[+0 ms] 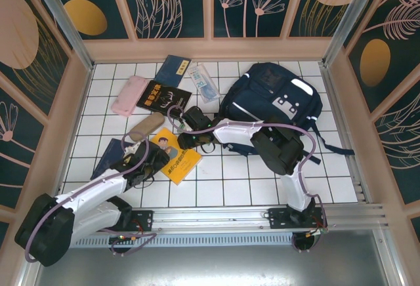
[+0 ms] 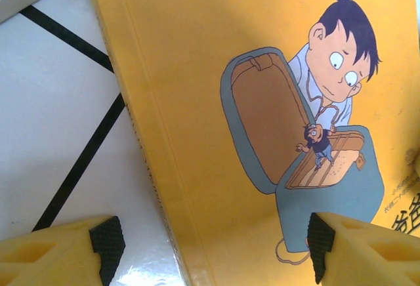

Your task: Pack books, pencil case, and school supplies into a backpack

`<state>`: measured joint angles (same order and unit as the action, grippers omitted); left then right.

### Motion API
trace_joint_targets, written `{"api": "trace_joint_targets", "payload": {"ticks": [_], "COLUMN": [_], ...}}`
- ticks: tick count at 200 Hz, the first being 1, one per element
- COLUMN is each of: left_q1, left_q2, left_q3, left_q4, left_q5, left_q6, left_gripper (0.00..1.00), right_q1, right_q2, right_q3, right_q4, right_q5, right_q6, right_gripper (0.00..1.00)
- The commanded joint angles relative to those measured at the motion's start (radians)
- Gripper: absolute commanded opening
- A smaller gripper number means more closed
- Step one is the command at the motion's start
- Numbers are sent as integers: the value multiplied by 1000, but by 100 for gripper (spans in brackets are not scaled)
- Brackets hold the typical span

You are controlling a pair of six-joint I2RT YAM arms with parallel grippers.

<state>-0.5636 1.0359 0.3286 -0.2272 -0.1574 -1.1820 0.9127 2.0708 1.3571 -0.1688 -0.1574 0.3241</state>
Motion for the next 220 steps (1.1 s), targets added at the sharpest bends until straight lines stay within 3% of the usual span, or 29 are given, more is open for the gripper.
{"api": "trace_joint_targets", "payload": {"ticks": [1,30,59,101,134,220], "left_q1": [-2,-2,-2,-2,-2,-2], "left_q2": [65,58,19,-38,-11,-202], "left_q3": [-45,-62,-85,-101,-112,-194], "left_q4": [217,386,516,593,510,755], "left_q5": [140,212,240,248,229,272], "left_q6": [4,-5,-38,-46,-70,-118], "left_gripper": [74,71,68,65,66,64], "right_q1": [2,3,3,-5,-6,-30], "right_q2": [15,22,8,-1,-7,-45], "right_q3": [-11,-34,-42,-51,-66,-127], "right_q4": [-30,25,47,59,66,148], "right_q5": [-43,-178,-217,-266,-260,-326], "right_q6": [19,60,78,98,110,181], "right_gripper": [34,30,29,29,29,27]}}
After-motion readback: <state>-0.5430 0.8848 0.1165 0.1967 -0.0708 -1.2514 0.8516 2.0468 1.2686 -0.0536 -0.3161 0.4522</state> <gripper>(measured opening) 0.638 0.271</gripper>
